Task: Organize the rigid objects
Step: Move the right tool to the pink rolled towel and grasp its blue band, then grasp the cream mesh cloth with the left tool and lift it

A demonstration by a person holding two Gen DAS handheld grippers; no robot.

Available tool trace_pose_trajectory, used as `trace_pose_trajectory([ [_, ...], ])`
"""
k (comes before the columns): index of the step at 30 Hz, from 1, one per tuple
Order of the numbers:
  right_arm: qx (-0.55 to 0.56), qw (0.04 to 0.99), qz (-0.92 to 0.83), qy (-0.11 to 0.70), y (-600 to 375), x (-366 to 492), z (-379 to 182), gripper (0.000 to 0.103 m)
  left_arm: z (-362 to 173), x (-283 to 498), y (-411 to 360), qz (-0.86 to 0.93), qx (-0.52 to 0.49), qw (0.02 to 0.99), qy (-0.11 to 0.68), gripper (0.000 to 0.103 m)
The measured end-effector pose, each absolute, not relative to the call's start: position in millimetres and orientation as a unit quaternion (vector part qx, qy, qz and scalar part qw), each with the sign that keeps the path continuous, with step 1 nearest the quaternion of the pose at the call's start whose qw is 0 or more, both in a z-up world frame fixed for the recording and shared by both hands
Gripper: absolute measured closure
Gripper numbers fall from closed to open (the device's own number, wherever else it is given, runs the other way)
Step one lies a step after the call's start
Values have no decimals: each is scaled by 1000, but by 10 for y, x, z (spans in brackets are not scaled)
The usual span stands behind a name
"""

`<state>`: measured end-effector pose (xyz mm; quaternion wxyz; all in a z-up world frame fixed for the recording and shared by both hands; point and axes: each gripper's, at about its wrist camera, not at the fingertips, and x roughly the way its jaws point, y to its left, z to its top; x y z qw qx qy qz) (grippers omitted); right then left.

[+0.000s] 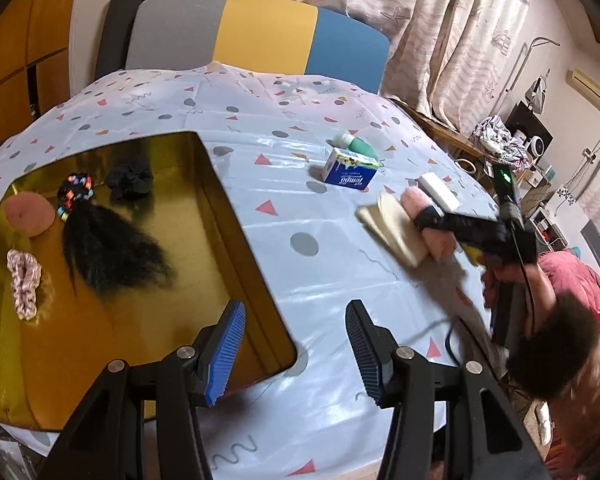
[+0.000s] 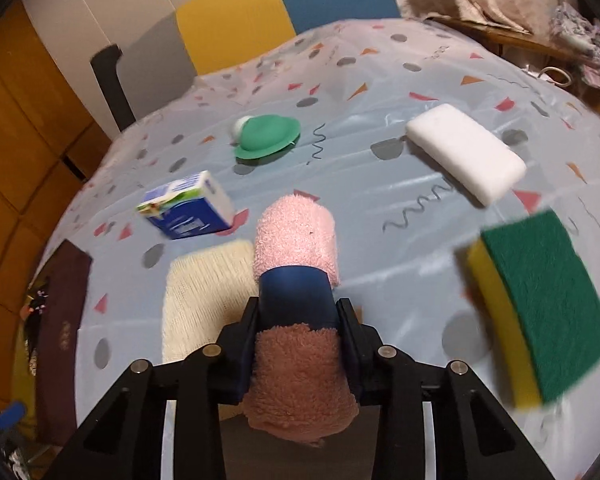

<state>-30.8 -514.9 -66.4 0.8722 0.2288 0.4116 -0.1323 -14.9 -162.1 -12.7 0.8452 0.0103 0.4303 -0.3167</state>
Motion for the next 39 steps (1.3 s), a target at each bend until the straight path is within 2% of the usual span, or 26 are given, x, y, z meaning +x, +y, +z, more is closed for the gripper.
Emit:
trace_pose_trajectory([
  [2,225,877,-151,397,-5117,-447,-647,66,-71,-124,-1708,-314,15,848,426,50],
  [6,216,880,-198,372,-5168,-694,-632,66,46,-86,-1943,-327,15,848,417,39],
  [12,222,879,-209,367,-5272,-882,-718,66,60,-3,-2560,-358,28,829,430,36],
  [15,211,888,-212,349,-5263,-923,-766,66,-36,55,-2928,-368,44,811,453,32],
  [22,241,893,-206,318,-5298,-1012,-827,65,-447,224,-3664,-368,79,777,505,30],
  [25,249,894,-205,313,-5309,-1023,-838,65,-625,318,-3851,-365,64,756,539,24],
  [29,255,894,-202,306,-5321,-1036,-853,65,-753,412,-3904,-375,14,740,559,24],
  [34,264,895,-199,300,-5338,-1057,-867,65,-822,408,-3902,-415,-41,722,552,30],
  [39,270,895,-197,296,-5355,-1071,-876,65,-870,491,-3900,-405,-79,720,558,56],
])
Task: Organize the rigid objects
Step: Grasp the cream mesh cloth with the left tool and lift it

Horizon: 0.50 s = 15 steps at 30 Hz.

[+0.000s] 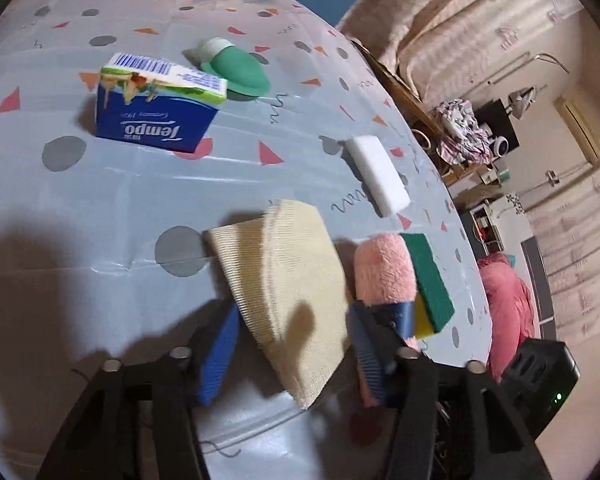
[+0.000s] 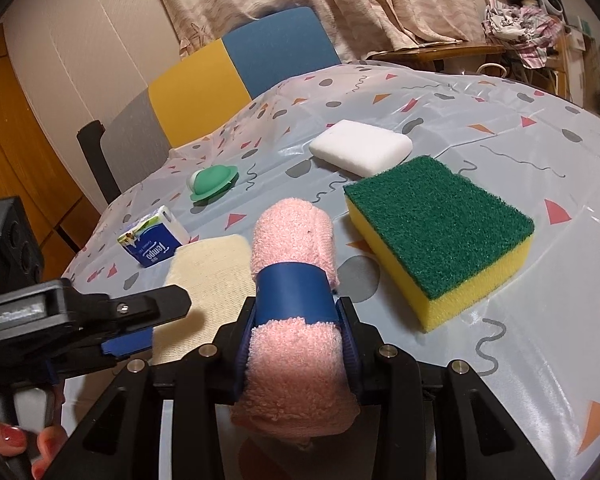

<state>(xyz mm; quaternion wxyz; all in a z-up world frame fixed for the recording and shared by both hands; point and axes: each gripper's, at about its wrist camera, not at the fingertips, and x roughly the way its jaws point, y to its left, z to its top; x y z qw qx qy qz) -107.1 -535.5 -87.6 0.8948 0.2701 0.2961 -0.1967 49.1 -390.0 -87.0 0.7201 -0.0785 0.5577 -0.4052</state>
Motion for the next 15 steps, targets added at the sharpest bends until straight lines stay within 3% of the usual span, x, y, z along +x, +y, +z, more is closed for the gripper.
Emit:
trace_pose_trajectory([
  [7,275,895,-194,294,-5371,-1081,-880,65,-947,445,-4052,-448,-104,672,580,60],
  [9,275,895,-194,294,-5371,-1082,-879,65,-967,384,-4135,-456,-83,669,581,79],
  [15,275,894,-194,294,-5375,-1087,-881,65,-939,382,-4075,-444,-79,693,563,91],
])
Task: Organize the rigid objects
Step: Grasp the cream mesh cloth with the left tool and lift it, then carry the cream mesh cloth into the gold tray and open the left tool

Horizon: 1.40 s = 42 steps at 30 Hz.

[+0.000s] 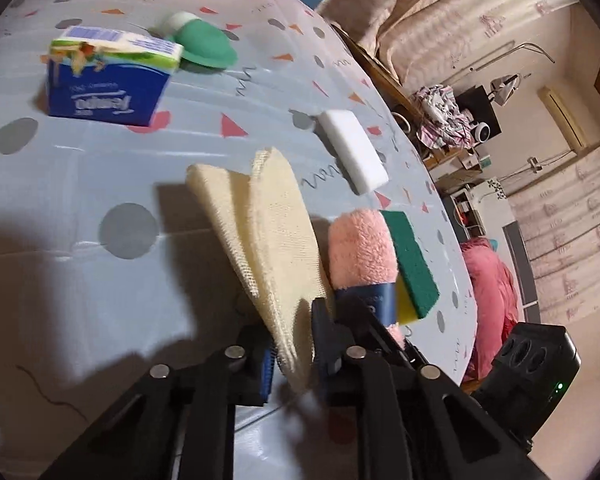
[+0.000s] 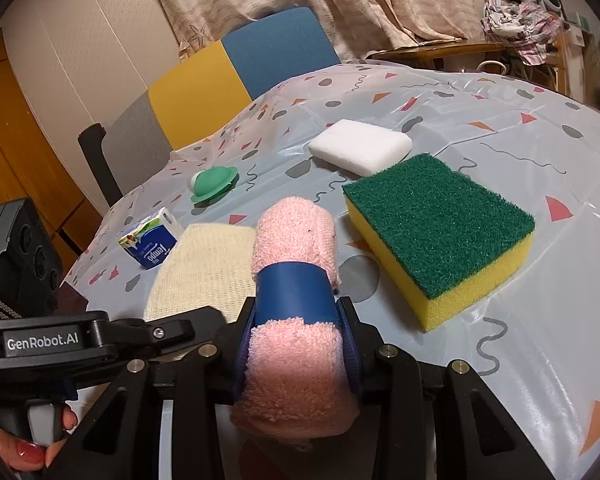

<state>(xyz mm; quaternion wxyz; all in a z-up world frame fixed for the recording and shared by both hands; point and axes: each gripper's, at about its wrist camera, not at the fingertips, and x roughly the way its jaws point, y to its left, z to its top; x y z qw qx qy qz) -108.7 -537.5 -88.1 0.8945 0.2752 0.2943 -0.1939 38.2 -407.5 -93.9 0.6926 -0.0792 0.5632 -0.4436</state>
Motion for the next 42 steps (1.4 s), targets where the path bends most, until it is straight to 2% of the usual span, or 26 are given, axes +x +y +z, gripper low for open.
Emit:
trace_pose_trajectory([
  [11,270,895,-196,297,-5366,-1073,-879,65,-779,365,-3627,-433,-74,733,520,95],
  [32,255,894,-206,306,-5331,-1040,-867,65,-261,334,-2254,-411,-170,769,460,96],
  [42,242,893,-212,314,-5302,-1018,-860,65,-190,517,-1499,-364,-224,791,438,96],
])
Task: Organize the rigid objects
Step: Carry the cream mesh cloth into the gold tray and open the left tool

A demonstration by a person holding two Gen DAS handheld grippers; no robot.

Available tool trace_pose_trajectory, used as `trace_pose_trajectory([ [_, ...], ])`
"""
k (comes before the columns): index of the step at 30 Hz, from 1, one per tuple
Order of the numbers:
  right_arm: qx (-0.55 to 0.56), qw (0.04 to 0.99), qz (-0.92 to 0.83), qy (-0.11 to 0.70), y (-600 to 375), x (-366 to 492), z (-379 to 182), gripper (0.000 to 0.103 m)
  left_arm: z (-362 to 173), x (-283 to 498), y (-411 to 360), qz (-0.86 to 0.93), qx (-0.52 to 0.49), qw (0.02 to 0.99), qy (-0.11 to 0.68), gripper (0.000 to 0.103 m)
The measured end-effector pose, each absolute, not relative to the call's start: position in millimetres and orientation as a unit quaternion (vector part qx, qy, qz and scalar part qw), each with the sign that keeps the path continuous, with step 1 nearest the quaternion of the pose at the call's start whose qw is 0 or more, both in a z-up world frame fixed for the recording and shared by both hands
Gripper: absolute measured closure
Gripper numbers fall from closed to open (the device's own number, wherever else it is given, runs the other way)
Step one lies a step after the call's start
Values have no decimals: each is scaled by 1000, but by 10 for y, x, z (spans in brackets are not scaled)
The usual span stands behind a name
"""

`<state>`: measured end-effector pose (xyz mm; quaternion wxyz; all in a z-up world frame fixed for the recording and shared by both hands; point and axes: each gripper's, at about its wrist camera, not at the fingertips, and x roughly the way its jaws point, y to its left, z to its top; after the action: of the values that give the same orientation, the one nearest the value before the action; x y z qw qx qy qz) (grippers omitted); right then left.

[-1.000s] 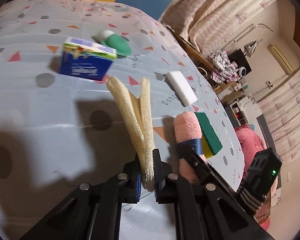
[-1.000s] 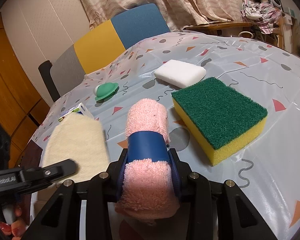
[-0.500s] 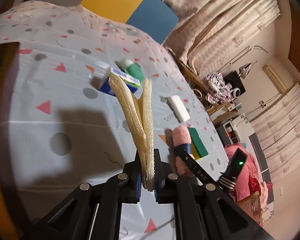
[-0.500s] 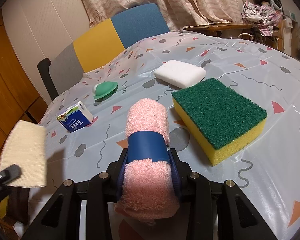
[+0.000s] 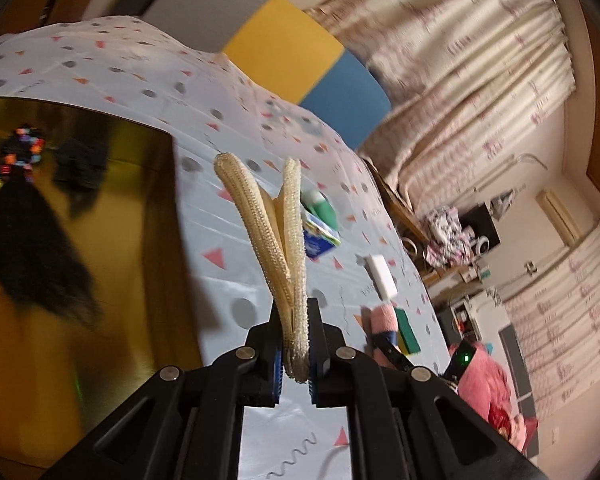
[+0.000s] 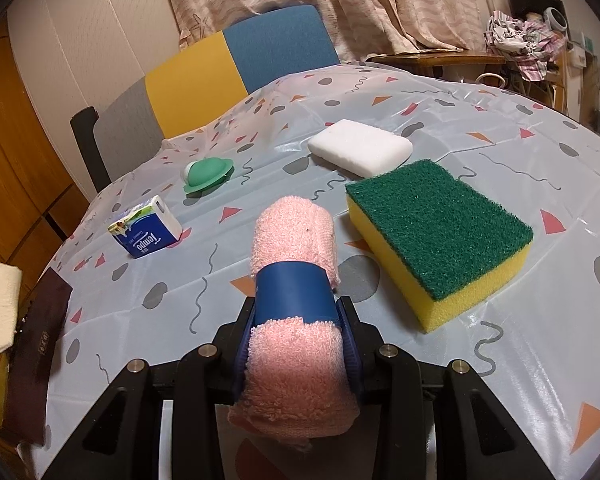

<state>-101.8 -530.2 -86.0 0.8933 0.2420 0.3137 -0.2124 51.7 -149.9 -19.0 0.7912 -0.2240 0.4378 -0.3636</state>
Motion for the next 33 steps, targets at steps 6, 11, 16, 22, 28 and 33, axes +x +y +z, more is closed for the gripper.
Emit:
trace_pose_trajectory([
  [6,234,893,-217,319,-5279,-992,-858,65,-187,680,-1101,-331,-254,804,423,96],
  [11,224,892,-221,324,-5256,-975,-851,65,-352,965,-932,-293,-258,804,448,96],
  [16,214,891,-225,331,-5235,-955,-846,65,-570,1250,-997,-264,-241,793,493,87],
  [22,198,888,-232,344,-5201,-911,-827,65,-610,1257,-960,-223,-216,804,507,52],
  [28,180,886,-236,357,-5105,-880,-695,65,-601,1183,-948,-239,-174,811,504,34],
  [33,215,895,-213,329,-4955,-929,-439,65,-679,1309,-1198,-262,-163,795,522,34],
])
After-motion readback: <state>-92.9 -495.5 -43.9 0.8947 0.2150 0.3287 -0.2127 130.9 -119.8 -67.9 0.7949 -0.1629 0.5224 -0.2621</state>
